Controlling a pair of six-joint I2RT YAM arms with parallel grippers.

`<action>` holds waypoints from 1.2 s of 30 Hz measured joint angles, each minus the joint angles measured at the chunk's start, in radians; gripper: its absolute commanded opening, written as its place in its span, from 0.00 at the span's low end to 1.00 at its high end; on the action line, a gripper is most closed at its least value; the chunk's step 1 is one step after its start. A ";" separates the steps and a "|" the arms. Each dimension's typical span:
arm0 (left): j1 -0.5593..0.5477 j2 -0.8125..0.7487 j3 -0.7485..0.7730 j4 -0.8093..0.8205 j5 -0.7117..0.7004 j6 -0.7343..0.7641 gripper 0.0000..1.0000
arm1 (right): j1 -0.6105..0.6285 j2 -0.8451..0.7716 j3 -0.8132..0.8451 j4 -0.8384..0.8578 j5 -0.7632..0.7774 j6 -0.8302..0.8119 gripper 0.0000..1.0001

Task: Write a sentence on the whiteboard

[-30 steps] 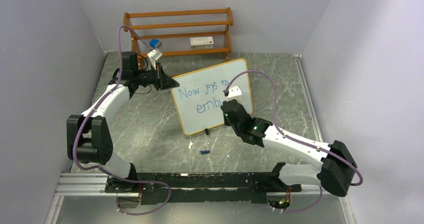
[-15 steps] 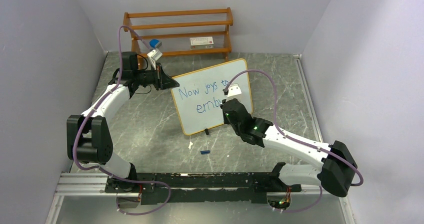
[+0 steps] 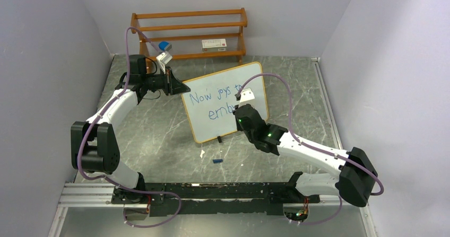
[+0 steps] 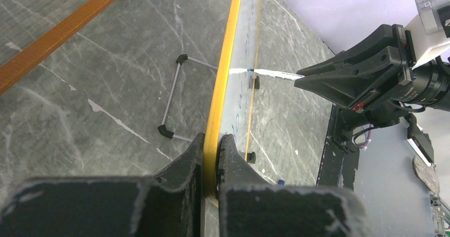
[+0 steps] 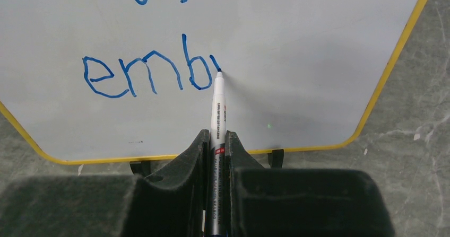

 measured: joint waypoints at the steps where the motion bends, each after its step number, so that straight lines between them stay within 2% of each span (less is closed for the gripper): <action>1: 0.000 0.000 0.000 0.000 0.000 0.000 0.05 | 0.000 0.001 0.001 0.000 0.000 -0.002 0.00; 36: 0.000 0.000 0.000 0.000 0.000 0.000 0.05 | -0.021 -0.014 0.010 0.024 0.019 -0.017 0.00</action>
